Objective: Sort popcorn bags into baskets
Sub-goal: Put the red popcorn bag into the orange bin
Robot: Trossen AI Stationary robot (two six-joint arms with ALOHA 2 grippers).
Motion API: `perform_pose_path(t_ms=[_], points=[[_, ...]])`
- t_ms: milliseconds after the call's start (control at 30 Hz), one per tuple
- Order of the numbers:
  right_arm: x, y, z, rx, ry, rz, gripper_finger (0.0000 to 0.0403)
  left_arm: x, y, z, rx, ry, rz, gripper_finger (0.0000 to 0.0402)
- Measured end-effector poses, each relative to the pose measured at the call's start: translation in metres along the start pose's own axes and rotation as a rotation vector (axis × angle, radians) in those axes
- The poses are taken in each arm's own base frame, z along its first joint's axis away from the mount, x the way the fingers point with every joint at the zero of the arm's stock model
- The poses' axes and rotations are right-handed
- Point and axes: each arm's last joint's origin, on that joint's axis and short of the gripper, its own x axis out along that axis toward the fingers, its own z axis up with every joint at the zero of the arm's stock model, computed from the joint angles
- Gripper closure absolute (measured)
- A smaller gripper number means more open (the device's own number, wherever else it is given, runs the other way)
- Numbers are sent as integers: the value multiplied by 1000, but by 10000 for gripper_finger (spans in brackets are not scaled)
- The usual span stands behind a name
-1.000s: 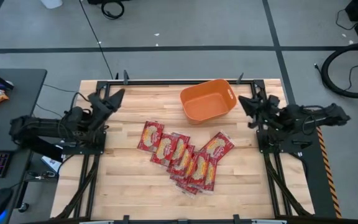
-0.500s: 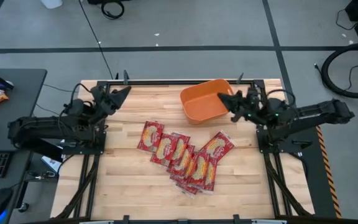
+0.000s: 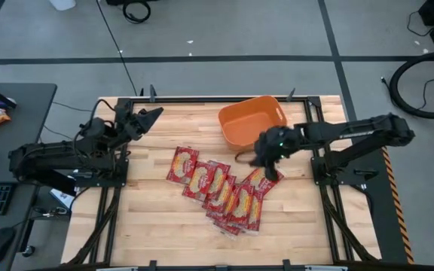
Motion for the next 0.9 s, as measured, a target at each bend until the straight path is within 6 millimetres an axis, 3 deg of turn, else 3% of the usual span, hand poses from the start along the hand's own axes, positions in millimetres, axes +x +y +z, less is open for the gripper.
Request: perform_pose_path(t_ms=[167,333,567,700,900], points=[[9,6,-24,-60,268,68,386,0,2,-2,9,22,23,308],[18,12,-38,13,434,25,386,0,4,-4,34,36,41,308],[37,15,-50,-241,588,-99,380,0,4,-4,62,31,46,308],[49,20,-58,-292,668,-83,343,0,4,-4,69,32,47,308],[65,30,-67,-391,736,-114,250,0,5,-4,85,42,55,308]])
